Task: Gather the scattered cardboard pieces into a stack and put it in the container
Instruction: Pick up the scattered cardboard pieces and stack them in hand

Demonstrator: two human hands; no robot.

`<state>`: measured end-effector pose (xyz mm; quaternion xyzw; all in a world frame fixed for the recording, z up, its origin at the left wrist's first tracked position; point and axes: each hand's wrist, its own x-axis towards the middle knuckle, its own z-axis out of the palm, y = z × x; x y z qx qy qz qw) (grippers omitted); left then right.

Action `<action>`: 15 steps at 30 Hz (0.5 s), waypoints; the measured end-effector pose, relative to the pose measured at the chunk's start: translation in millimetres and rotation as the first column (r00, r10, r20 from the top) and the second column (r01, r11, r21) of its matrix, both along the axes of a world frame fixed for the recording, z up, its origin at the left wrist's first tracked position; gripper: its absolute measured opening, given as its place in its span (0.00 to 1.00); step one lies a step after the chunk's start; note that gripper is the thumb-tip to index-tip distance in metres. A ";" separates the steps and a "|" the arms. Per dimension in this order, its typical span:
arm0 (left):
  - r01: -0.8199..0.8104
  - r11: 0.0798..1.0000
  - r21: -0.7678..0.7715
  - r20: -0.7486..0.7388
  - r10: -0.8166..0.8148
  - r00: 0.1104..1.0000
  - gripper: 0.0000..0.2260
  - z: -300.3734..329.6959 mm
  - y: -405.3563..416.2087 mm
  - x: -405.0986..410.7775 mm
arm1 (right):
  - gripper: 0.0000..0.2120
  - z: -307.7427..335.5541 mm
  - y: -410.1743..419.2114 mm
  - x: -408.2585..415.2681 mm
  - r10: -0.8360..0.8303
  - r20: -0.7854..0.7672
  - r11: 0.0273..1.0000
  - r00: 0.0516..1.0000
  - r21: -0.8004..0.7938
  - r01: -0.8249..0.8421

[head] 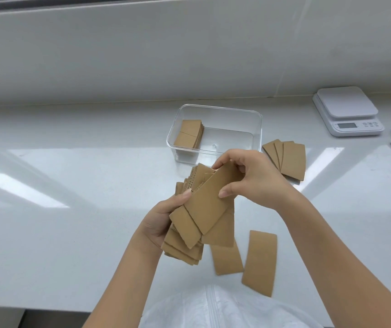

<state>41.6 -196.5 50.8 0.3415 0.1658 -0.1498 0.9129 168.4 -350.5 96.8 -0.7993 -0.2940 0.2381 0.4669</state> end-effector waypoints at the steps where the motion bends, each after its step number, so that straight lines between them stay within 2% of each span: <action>1: -0.021 1.000 -0.005 -0.001 0.021 1.000 0.25 0.1 -1.3 1.0 | 0.22 -2.2 1.2 -0.3 -0.030 -0.018 0.999 0.999 0.020 0.030; 6: -0.088 0.992 -0.093 -0.009 0.087 0.996 0.28 1.1 -3.3 4.4 | 0.26 -12.8 5.7 -0.7 -0.186 -0.114 0.978 0.976 0.075 0.195; 10: -0.138 0.976 -0.167 -0.059 0.130 0.990 0.34 -2.4 -4.6 4.0 | 0.25 -18.6 10.4 -5.5 -0.287 -0.220 0.934 0.932 0.154 0.323; 15: -0.078 0.984 -0.163 -0.038 0.073 0.997 0.27 -1.3 -10.0 4.1 | 0.25 -24.8 17.8 -15.6 -0.315 -0.295 0.900 0.902 0.208 0.382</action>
